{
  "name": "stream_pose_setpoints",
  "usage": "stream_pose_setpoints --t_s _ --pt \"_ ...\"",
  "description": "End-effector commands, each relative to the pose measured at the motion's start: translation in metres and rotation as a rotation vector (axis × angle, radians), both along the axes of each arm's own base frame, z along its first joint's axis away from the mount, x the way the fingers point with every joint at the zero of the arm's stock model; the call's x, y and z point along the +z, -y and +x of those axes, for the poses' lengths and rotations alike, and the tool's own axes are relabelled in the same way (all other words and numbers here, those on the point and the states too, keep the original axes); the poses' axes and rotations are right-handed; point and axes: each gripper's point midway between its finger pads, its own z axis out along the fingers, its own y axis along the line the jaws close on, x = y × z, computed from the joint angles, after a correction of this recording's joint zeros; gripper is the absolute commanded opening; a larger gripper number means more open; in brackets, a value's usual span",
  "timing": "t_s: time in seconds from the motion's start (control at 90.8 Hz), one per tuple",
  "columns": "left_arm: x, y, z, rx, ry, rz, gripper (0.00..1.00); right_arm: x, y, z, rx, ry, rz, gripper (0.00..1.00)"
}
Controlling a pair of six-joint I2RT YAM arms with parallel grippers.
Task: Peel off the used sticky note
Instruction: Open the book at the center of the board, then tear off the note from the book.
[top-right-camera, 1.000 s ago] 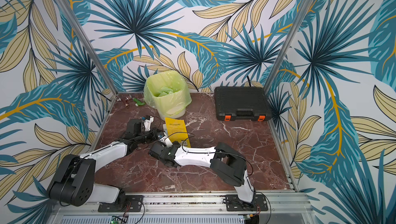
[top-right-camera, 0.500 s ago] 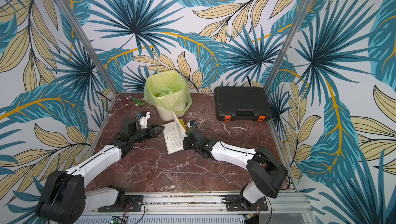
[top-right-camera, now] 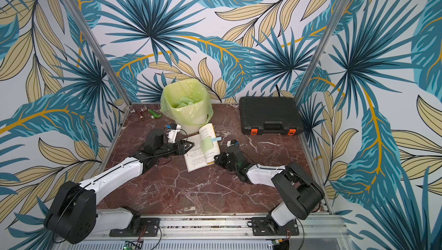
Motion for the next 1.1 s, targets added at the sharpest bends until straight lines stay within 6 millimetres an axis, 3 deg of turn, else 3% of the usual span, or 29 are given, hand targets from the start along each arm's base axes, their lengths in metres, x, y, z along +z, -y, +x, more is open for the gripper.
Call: stream_pose_setpoints --t_s 0.0,0.308,0.683,1.091 --pt "0.006 0.023 0.003 -0.030 0.096 0.168 0.46 -0.037 0.006 -0.021 -0.005 -0.142 -0.014 0.00" --pt "-0.015 0.058 -0.007 -0.022 0.150 0.524 0.52 -0.028 -0.020 -0.012 0.035 -0.123 0.144 0.00" --pt "-0.034 0.051 0.000 0.131 0.194 0.845 0.62 -0.021 -0.037 -0.006 0.064 -0.106 0.266 0.00" --pt "-0.046 0.048 0.017 0.182 0.210 0.914 0.53 -0.013 -0.038 -0.008 0.091 -0.089 0.260 0.00"
